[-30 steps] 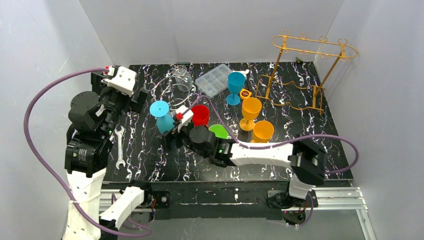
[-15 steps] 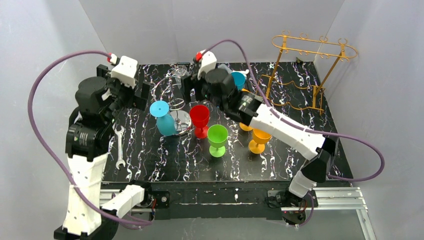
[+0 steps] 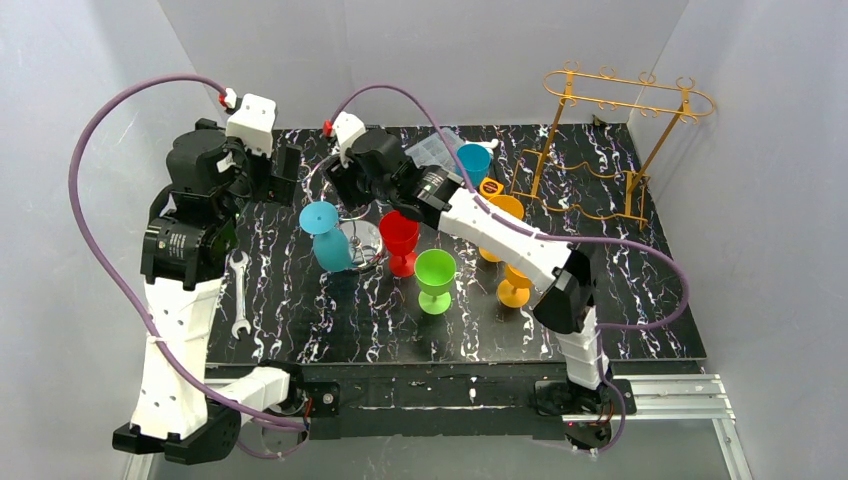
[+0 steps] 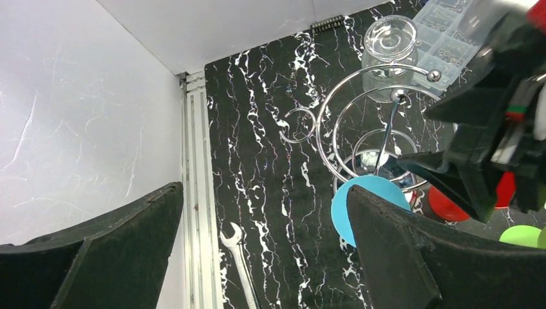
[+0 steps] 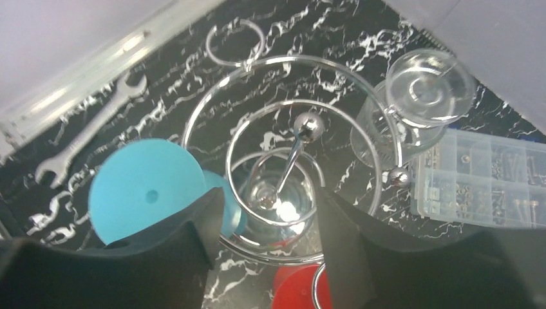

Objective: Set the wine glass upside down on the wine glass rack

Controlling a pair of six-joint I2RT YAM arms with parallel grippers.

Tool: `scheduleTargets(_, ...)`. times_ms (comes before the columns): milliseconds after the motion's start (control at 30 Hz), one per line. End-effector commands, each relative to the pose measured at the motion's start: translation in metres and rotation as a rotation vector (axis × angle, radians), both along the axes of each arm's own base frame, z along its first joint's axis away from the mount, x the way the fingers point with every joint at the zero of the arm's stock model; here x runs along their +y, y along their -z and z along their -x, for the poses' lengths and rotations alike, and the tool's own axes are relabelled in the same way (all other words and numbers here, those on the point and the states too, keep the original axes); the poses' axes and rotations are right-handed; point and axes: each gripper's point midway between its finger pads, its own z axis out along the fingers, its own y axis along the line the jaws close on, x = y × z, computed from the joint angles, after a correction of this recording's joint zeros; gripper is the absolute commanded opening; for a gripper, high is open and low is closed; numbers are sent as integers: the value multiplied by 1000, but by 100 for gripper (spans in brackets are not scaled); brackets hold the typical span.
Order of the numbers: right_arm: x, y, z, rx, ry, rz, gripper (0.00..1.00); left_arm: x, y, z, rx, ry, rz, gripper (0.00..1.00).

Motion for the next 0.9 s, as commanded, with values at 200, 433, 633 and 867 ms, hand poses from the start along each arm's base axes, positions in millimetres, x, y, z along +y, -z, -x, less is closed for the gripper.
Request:
scheduleTargets(200, -13, -39, -3, -88, 12, -49, 98, 20, -31, -2, -37, -59, 58, 98)
scheduleTargets(433, -44, -80, 24, -104, 24, -345, 98, 23, -28, -8, 5, -74, 131, 98)
scheduleTargets(633, -46, -63, 10, -59, 89, -181, 98, 10, -25, -4, 64, -36, 198, 98)
scheduleTargets(867, -28, -51, 4, -27, 70, -140, 79, 9, -26, -1, 81, -43, 220, 98)
